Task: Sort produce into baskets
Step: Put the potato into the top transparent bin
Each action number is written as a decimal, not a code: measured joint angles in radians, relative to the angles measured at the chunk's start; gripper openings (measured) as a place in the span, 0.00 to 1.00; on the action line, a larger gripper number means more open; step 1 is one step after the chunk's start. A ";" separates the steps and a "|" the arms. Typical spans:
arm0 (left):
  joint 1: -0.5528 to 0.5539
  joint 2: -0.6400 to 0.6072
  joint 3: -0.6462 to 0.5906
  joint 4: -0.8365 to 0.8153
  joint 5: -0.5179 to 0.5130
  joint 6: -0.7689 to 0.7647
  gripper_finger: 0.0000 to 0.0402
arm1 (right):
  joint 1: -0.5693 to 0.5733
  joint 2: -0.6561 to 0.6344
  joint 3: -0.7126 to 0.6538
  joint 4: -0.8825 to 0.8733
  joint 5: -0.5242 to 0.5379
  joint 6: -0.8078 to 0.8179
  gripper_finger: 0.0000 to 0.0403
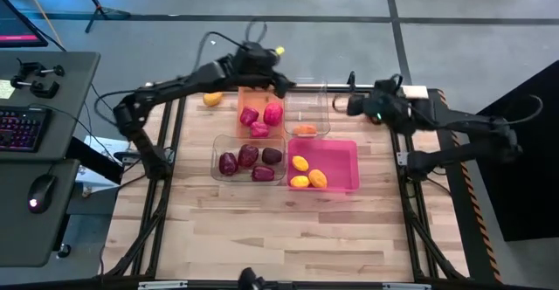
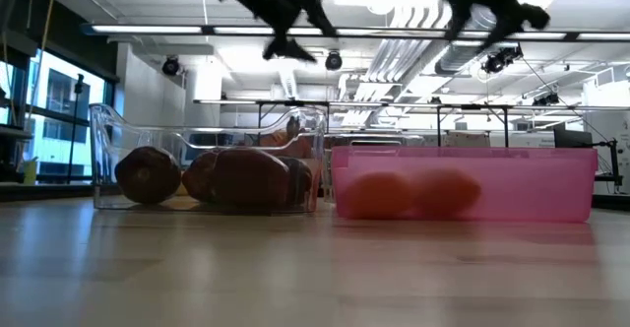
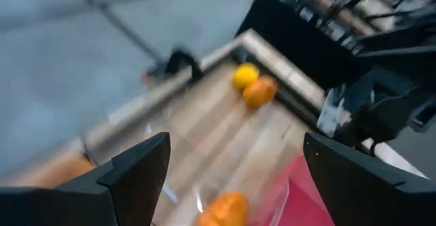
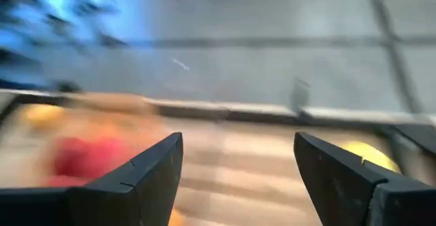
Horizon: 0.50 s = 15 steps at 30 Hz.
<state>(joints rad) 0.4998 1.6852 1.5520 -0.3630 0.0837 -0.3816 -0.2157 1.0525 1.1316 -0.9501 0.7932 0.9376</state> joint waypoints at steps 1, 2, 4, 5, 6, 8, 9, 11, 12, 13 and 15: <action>0.008 -0.032 0.000 -0.001 -0.002 0.031 0.80 | -0.061 0.004 0.000 -0.048 -0.032 0.011 0.67; 0.014 -0.066 0.000 -0.007 -0.005 0.053 0.81 | -0.116 0.010 -0.002 -0.094 -0.057 0.022 0.67; 0.027 -0.130 0.001 -0.017 -0.023 0.084 0.81 | -0.211 0.020 -0.002 -0.164 -0.104 0.034 0.67; 0.034 -0.161 0.002 -0.033 -0.043 0.099 0.81 | -0.252 0.026 -0.002 -0.194 -0.125 0.034 0.67; 0.043 -0.188 0.002 -0.052 -0.066 0.115 0.81 | -0.283 0.030 -0.002 -0.219 -0.142 0.043 0.67; 0.057 -0.240 0.001 -0.091 -0.117 0.150 0.81 | -0.326 0.035 -0.011 -0.241 -0.155 0.089 0.67; 0.065 -0.263 0.001 -0.110 -0.136 0.164 0.81 | -0.338 0.032 -0.031 -0.237 -0.159 0.120 0.67; 0.089 -0.306 0.001 -0.147 -0.159 0.193 0.81 | -0.352 0.022 -0.099 -0.217 -0.181 0.211 0.67; 0.103 -0.324 0.001 -0.170 -0.161 0.206 0.81 | -0.352 0.016 -0.146 -0.199 -0.199 0.265 0.67; 0.118 -0.339 0.001 -0.186 -0.161 0.218 0.81 | -0.349 0.007 -0.197 -0.181 -0.220 0.328 0.67; 0.149 -0.363 0.001 -0.222 -0.169 0.256 0.81 | -0.333 -0.010 -0.308 -0.113 -0.257 0.465 0.67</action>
<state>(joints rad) 0.6487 1.3218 1.5528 -0.5847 -0.0854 -0.1254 -0.5489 1.0429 0.8238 -1.0629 0.5362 1.4024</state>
